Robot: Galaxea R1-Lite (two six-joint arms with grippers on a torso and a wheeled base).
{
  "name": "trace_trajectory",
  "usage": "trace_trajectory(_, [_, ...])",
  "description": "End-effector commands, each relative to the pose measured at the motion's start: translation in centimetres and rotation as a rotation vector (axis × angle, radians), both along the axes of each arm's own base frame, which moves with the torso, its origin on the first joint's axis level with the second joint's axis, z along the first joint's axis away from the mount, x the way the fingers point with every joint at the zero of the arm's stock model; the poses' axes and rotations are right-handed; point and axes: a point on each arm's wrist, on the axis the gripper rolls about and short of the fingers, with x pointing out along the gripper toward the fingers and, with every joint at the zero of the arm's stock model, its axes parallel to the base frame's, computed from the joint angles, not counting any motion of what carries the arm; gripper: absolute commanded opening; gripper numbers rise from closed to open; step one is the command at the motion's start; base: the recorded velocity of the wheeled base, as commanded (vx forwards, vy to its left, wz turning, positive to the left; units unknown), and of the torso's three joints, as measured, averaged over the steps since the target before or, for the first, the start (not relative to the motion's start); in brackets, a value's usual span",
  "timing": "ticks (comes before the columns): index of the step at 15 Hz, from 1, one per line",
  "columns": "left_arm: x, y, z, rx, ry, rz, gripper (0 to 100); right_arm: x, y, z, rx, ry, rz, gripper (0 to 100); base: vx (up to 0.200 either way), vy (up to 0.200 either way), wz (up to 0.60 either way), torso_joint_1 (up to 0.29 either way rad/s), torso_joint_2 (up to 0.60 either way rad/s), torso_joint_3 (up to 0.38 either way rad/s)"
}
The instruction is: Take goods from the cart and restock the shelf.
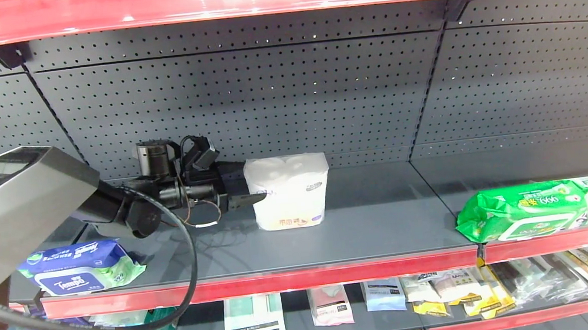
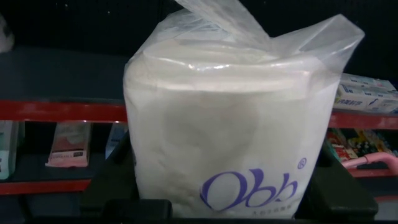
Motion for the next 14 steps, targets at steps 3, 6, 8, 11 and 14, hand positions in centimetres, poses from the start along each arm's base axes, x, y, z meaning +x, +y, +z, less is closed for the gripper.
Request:
trace_trajectory(3, [1.1, -2.0, -1.0, -0.006, 0.007, -0.029, 100, 0.0, 0.0, -0.1, -0.001, 0.003, 0.001, 0, 0.0, 0.0, 0.0, 0.0, 0.0, 0.0])
trace_trajectory(6, [1.6, -3.5, -1.1, -0.016, 0.005, -0.044, 100, 0.1, 0.0, -0.1, -0.001, 0.007, 0.002, 0, 0.0, 0.0, 0.0, 0.0, 0.0, 0.0])
trace_trajectory(8, [1.7, -4.1, -0.8, -0.033, 0.019, -0.05, 100, 0.1, 0.0, -0.1, -0.001, 0.006, 0.001, 0, 0.0, 0.0, 0.0, 0.0, 0.0, 0.0])
trace_trajectory(11, [2.4, -4.9, -1.4, -0.031, 0.016, -0.025, 100, 0.1, 0.0, -0.1, -0.001, 0.007, 0.001, 0, 0.0, 0.0, 0.0, 0.0, 0.0, 0.0])
trace_trajectory(14, [2.3, -5.2, -1.7, -0.03, 0.027, -0.029, 100, 0.1, 0.0, -0.1, -0.001, 0.007, 0.001, 0, 0.0, 0.0, 0.0, 0.0, 0.0, 0.0])
